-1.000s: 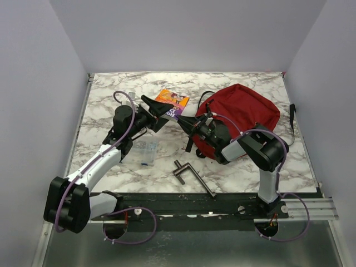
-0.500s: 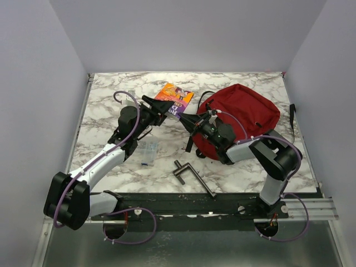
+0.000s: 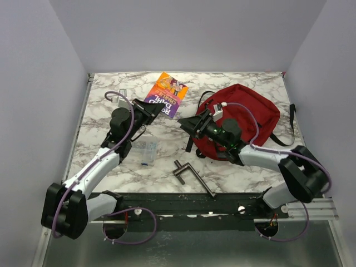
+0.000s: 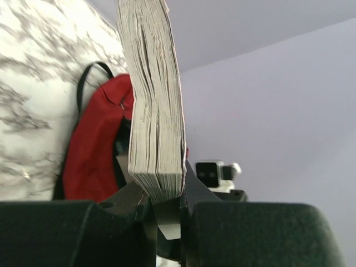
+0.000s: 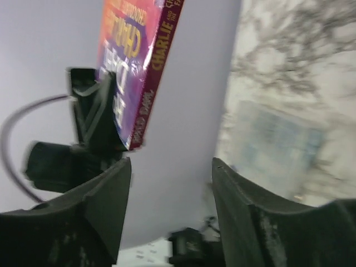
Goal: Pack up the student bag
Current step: Place the book in the student bag.
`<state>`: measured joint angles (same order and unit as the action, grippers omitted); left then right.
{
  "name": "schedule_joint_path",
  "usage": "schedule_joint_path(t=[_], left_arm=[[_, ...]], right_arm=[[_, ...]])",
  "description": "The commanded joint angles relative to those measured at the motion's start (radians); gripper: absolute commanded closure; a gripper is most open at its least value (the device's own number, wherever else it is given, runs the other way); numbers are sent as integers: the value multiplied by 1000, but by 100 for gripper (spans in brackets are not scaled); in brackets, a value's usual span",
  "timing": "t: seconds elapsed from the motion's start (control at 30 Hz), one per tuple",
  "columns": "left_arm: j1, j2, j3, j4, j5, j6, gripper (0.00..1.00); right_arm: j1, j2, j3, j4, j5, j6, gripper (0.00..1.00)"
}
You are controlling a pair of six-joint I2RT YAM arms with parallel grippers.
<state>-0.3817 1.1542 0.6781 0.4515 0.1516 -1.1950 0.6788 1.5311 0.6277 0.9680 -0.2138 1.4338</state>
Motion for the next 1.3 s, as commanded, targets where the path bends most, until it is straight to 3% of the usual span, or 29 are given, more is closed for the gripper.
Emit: schedule_joint_path(t=[0.0,0.1,0.2,0.37,0.47,0.57,0.77,0.8,0.83,0.93,0.97,1.03,1.27], left_arm=[[93,-127,42,-148,99,224,100],[141,-156,143,-383,169,363,100],[152,-150,274,-665,140,500,100],[176,-111,416,-895,120,654,100],[184,-123,426,-927,153,666,100],[183,-136,397,-919,227,636,100],[184,-69,320,-858,499,536,100],[183,-57,306,-835,530,515,100],[180,-42,291,-805,564,495,100],[159,-7,246,-718,650,419,100],[142,7,233,-686,667,392,100],[97,28,209,-612,697,341,100],[-71,140,131,-248,724,59,100]], right_arm=[[-9,-182,94,-659,56,-591,32],[-9,-274,175,-936,197,-834,22],[-8,-295,282,-1218,381,-956,20],[-9,-250,370,-1372,490,-1078,19],[-6,-186,426,-1428,560,-1086,19],[6,-108,479,-1499,722,-1077,19],[24,45,560,-1607,954,-1051,25],[23,65,569,-1611,998,-1053,28],[24,81,582,-1619,1030,-1057,38],[18,96,618,-1627,1109,-1083,90],[15,90,631,-1621,1117,-1102,98],[5,57,649,-1592,1090,-1163,99],[-113,-51,727,-1619,715,-1263,99]])
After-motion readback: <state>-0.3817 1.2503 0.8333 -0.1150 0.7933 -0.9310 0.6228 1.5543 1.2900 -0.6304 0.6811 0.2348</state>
